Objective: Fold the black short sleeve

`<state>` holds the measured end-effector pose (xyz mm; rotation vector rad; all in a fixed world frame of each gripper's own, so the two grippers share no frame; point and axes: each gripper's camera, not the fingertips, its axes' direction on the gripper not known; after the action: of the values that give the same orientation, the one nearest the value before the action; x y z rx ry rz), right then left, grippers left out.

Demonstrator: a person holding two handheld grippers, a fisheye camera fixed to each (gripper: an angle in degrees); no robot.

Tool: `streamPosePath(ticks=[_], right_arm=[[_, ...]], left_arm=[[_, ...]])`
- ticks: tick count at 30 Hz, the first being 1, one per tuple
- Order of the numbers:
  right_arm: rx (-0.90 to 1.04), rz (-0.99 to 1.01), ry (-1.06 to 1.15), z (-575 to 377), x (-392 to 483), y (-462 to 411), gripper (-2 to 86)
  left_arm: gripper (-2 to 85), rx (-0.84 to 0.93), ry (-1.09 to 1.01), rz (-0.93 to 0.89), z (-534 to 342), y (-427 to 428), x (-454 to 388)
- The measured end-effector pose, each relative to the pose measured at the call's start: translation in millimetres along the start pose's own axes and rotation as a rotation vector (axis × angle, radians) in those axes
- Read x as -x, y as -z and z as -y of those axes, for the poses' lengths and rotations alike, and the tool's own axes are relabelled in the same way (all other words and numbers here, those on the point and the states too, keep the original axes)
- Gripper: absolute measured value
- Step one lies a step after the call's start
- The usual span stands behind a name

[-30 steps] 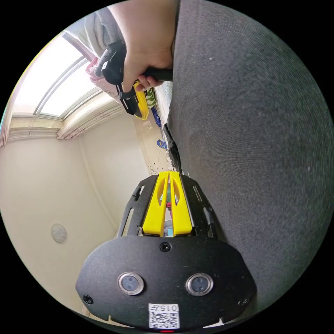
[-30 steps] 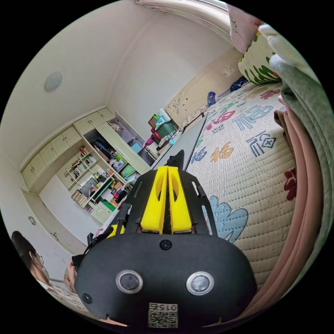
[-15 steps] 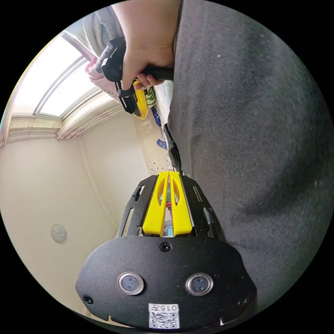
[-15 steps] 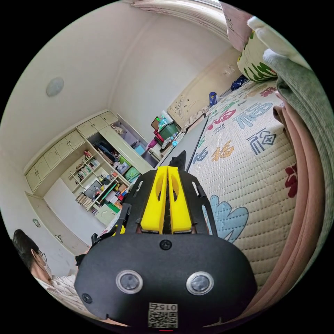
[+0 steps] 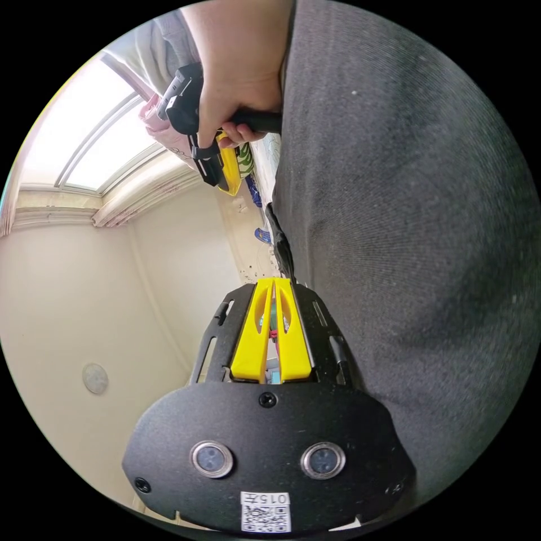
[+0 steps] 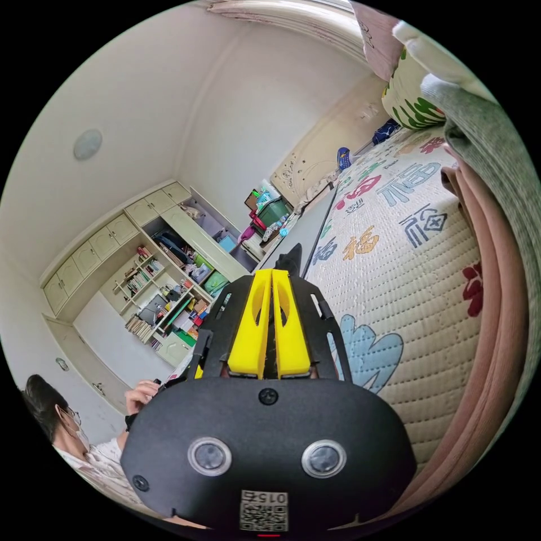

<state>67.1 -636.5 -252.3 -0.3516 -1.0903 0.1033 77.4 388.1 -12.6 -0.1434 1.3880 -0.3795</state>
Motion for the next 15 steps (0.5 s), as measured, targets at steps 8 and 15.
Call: streamPosePath(ticks=[8, 15], right_arm=[[-0.005, 0.009, 0.009, -62, -40, -40, -0.5], [-0.016, -0.124, 0.133, -125, -37, -82, -0.5]], left_arm=[[-0.5, 0.041, 0.137, -0.078, 64, 9, -175], [0.1, -0.126, 0.577, -0.288, 34, 30, -267]])
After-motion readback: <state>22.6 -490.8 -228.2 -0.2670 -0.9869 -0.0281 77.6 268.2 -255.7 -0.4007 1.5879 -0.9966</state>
